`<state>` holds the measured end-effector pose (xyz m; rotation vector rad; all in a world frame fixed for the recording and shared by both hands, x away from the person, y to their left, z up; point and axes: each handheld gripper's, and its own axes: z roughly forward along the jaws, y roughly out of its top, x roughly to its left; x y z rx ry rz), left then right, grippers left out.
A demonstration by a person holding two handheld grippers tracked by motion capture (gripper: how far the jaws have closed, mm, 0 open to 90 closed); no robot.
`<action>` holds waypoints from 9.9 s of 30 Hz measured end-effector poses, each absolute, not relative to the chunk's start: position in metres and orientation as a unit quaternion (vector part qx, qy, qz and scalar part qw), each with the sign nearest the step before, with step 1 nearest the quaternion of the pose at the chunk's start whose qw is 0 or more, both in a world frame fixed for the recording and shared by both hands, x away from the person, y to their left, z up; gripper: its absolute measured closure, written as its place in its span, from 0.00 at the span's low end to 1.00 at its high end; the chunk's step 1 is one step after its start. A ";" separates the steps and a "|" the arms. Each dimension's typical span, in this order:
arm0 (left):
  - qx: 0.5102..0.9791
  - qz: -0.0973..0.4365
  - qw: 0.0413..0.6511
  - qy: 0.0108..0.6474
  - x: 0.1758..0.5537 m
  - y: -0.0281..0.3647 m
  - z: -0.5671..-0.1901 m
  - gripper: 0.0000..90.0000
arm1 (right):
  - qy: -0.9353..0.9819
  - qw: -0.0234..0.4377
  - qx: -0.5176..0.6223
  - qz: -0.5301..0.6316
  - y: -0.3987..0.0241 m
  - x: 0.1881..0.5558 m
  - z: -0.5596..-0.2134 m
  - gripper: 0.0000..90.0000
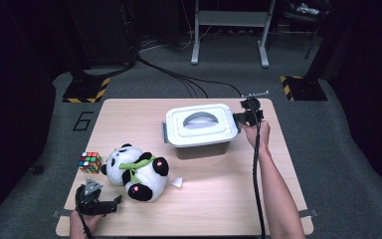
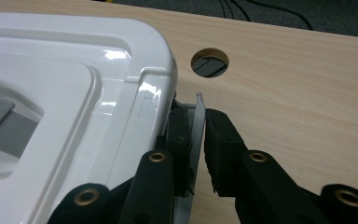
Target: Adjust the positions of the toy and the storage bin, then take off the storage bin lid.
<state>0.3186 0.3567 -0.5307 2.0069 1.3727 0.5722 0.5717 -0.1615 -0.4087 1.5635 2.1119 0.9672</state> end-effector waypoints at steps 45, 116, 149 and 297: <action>0.762 0.217 0.316 0.521 0.319 0.357 -0.531 0.01 | 0.745 0.188 0.527 0.364 -0.187 0.527 -0.389 0.40; 0.756 0.219 0.321 0.527 0.318 0.355 -0.531 0.01 | 0.867 0.117 0.309 0.373 -0.090 0.529 -0.362 0.58; 0.756 0.220 0.321 0.527 0.319 0.355 -0.531 0.01 | 0.868 0.141 0.311 0.361 -0.078 0.500 -0.359 0.64; 0.762 0.218 0.315 0.521 0.318 0.356 -0.531 0.01 | 0.766 0.240 0.452 0.389 -0.149 0.475 -0.298 0.74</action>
